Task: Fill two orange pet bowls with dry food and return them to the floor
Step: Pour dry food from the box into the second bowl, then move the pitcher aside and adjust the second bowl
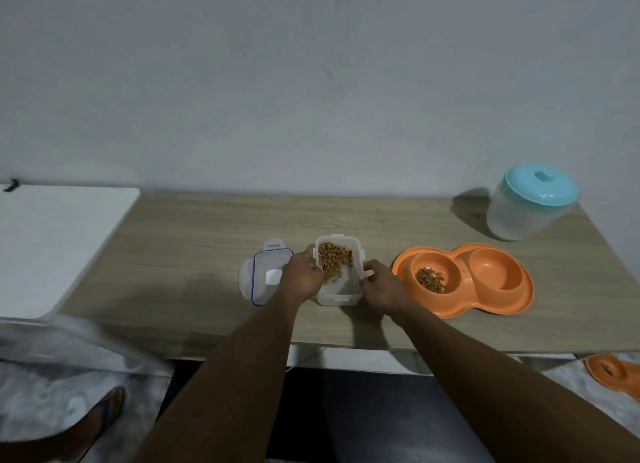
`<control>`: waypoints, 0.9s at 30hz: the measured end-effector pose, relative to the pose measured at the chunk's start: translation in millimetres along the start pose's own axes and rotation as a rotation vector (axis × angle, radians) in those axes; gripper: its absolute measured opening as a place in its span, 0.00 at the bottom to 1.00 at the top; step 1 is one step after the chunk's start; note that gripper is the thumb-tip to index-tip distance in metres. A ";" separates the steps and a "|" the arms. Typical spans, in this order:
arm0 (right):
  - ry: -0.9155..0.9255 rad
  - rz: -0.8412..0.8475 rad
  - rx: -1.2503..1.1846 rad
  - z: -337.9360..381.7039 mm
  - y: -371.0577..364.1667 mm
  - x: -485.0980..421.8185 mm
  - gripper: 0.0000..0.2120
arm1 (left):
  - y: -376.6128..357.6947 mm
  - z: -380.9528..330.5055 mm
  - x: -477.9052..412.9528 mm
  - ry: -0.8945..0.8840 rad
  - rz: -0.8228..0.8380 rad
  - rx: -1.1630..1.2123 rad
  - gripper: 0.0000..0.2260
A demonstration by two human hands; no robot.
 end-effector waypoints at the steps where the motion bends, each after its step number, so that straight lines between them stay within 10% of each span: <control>1: -0.004 0.004 0.005 0.1 -0.4 -0.4 0.18 | -1.8 1.4 -0.6 0.007 0.014 -0.001 0.15; 15: 0.052 -0.098 -0.066 13.6 61.5 -4.3 0.08 | 7.9 -40.1 -13.4 -0.104 -0.176 -0.259 0.20; 27: -0.064 -0.550 -0.464 -83.4 266.0 4.5 0.10 | -155.8 -136.4 -29.3 -0.359 0.262 -0.360 0.41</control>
Point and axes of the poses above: each hand's wrist, its own x-axis away from the middle knuckle, its own y-axis out of the back of the hand, z = x × y, the point moved 9 cm from there along -x, towards the middle knuckle, and after that the axes turned 10 degrees about -y, right-handed, at the moved point
